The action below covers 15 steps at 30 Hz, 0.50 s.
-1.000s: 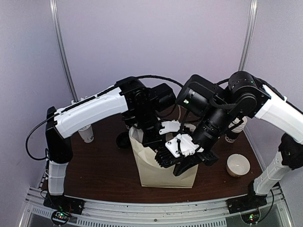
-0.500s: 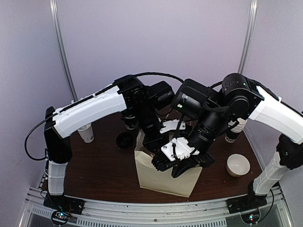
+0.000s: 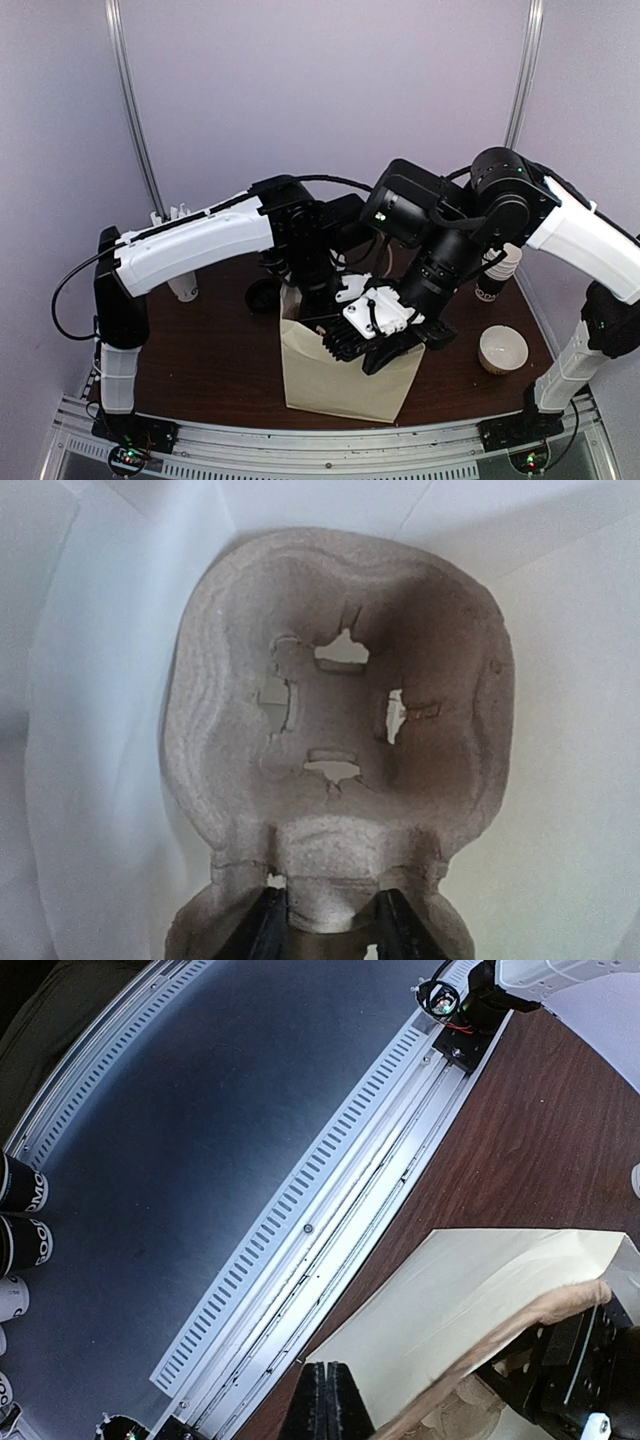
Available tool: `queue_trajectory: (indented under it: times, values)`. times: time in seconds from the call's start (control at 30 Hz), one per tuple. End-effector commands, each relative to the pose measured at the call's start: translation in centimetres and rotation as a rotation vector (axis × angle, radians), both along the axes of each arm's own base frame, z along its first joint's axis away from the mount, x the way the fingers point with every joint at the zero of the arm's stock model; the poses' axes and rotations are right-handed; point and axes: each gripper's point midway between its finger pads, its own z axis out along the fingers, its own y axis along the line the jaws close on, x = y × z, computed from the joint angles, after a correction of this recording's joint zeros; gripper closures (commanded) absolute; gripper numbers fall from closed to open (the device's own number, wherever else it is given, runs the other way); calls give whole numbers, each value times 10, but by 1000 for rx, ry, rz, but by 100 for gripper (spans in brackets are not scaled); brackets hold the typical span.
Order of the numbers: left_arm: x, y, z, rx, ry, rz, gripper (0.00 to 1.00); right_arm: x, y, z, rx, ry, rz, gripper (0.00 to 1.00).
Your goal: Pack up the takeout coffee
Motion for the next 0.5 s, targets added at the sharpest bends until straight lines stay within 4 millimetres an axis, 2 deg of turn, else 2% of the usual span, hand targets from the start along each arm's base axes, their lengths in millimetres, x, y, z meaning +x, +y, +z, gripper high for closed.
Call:
queue_trajectory:
  times: [0.0, 0.1, 0.23, 0.4, 0.47]
  values:
    - [-2, 5, 0, 26, -73, -27, 67, 0, -5, -6, -31, -23, 11, 97]
    - [-9, 12, -7, 67, -92, -35, 67, 3, -9, -12, -49, -37, 1, 75]
    - [-11, 20, -18, 127, -97, -15, 68, 5, -22, 8, -27, -64, -4, 55]
    - [-9, 25, -27, 173, -110, 2, 68, 15, -53, 50, 58, -70, -44, 44]
    - [-8, 24, -33, 190, -114, 13, 68, 27, -67, 65, 96, -46, -93, 43]
